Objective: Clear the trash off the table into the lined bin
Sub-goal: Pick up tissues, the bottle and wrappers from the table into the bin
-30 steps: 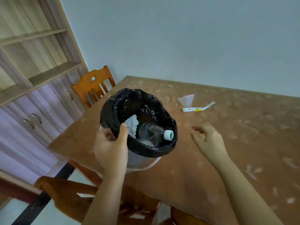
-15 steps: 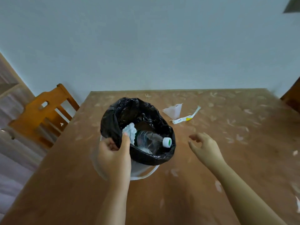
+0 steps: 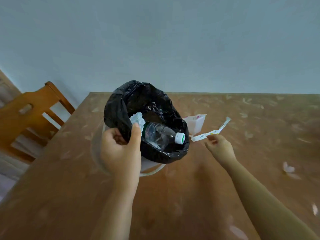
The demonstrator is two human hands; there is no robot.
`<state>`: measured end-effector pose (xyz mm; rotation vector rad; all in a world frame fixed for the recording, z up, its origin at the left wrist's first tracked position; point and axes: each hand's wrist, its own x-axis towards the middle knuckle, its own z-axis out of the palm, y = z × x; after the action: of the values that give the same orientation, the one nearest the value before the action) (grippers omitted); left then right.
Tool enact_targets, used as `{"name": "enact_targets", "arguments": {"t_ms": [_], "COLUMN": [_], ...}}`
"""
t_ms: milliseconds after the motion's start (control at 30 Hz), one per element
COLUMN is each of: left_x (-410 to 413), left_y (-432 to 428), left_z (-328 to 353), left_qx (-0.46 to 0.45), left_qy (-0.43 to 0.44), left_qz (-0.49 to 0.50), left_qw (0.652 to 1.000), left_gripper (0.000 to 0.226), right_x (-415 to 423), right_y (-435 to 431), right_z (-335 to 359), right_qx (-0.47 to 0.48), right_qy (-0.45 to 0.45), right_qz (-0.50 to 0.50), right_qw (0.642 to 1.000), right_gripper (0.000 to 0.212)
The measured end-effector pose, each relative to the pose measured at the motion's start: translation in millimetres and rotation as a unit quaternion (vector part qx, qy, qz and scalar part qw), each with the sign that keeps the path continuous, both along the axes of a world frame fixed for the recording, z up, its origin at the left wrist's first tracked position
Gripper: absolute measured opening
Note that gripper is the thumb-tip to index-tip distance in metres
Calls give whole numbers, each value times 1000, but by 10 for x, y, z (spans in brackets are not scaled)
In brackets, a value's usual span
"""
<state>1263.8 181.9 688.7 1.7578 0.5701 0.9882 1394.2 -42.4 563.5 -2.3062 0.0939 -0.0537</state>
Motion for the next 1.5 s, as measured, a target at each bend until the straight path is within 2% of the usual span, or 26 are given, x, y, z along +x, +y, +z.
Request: {"name": "enact_targets", "arguments": {"t_ms": [200,367,533,800,1000,1133,1200,1267,1367,1500], "left_x": [218,257,309,308,212,87,-14,-132,-316,-520], "left_y": [26,113,144,174,137,60,12,-35,-77,-125], "left_z": [-132,-213,-274,-295,-236,-180,-169,-163,-125,-23], "left_qx": [15,47,29,-38,-57,-71,-78,-87,-111,-127], "left_qy": [3,8,-11,-43,-30,-15,-17,-8,7,21], "left_qz": [18,47,31,12,12,4,-1,-1,-8,-17], "left_qw": [1000,998,999,998,998,997,997,996,994,992], "left_gripper": [32,35,35,29,30,29,29,30,29,29], "right_x": [429,743,905,751,478,255,105,-83,-379,-781], "right_y": [-6,-5,-12,-74,-118,-76,11,127,287,483], "right_z": [-364,-453,-495,-687,-360,163,462,778,1239,1686], "right_qx": [-9,-98,-147,-130,-37,9,78,157,278,371], "right_qy": [28,-9,12,-34,-112,-171,-192,-201,-225,-225], "right_qz": [3,56,69,41,12,13,24,32,52,96], "right_qw": [1000,994,987,990,993,985,978,966,932,896], "right_gripper": [34,35,37,12,5,13,16,24,21,19]}}
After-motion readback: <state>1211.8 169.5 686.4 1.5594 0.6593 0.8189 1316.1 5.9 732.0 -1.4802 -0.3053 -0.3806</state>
